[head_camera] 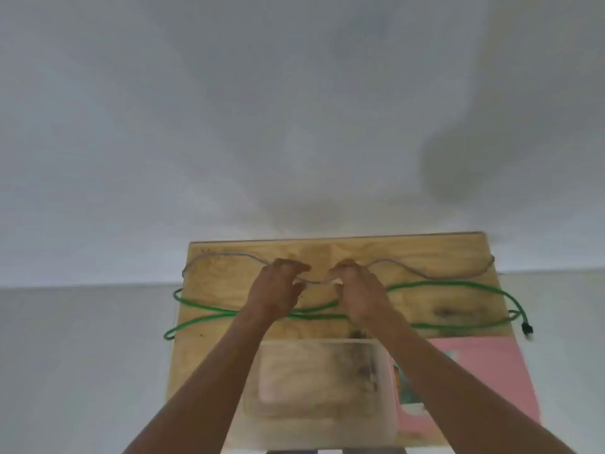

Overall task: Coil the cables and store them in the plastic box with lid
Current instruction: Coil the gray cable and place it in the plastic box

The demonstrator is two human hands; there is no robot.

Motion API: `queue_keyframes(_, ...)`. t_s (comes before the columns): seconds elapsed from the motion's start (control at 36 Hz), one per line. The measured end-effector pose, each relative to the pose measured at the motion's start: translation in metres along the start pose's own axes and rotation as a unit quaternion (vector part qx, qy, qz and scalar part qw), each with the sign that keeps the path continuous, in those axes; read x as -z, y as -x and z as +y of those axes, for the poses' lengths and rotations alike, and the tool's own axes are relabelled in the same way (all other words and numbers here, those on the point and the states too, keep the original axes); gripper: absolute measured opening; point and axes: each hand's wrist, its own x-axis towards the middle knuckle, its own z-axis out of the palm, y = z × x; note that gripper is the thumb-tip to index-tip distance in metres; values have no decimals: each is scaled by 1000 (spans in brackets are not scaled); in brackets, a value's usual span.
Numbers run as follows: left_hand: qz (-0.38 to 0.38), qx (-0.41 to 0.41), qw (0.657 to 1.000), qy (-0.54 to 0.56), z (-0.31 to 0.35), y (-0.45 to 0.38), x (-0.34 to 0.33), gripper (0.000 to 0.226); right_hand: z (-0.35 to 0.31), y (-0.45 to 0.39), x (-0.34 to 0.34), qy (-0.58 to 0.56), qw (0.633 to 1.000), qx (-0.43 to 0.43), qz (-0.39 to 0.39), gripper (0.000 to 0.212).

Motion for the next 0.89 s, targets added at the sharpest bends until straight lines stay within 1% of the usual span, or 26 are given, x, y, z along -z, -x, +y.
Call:
queue_keyframes(0.11,-27,-21,999,-13,4,-12,-18,40,6,-8,-3,32,999,-10,-27,40)
queue_keyframes(0.19,-36,-27,998,-34,-1,-15,-27,34,7,-8,-1,23,1000,8,1,25)
queue_keyframes(0.25,-19,-35,999,-26,-6,-13,-25,24,5,-7,8,0,999,25,27,18)
queue_keyframes(0.31,11,-47,999,-2,-10,-6,-16,21,1,-6,23,-22,998,45,43,14)
queue_keyframes(0.36,52,-63,996,22,-14,3,-2,24,-6,-1,42,-44,994,74,70,11)
queue_keyframes(0.47,134,-67,987,64,-27,24,37,23,-23,14,86,-88,975,130,156,9)
queue_keyframes(0.56,180,-58,980,69,-35,41,65,23,-41,26,119,-107,956,170,213,7)
queue_keyframes(0.64,232,-36,970,60,-43,58,93,17,-63,43,151,-119,934,189,277,6)
queue_keyframes(0.72,282,-16,956,77,-51,76,119,13,-84,63,180,-155,914,191,323,5)
queue_keyframes(0.81,334,-18,936,113,-45,94,149,14,-102,82,201,-178,892,210,360,6)
queue_keyframes(0.89,389,-32,908,152,-28,111,181,20,-119,97,212,-229,870,232,370,6)
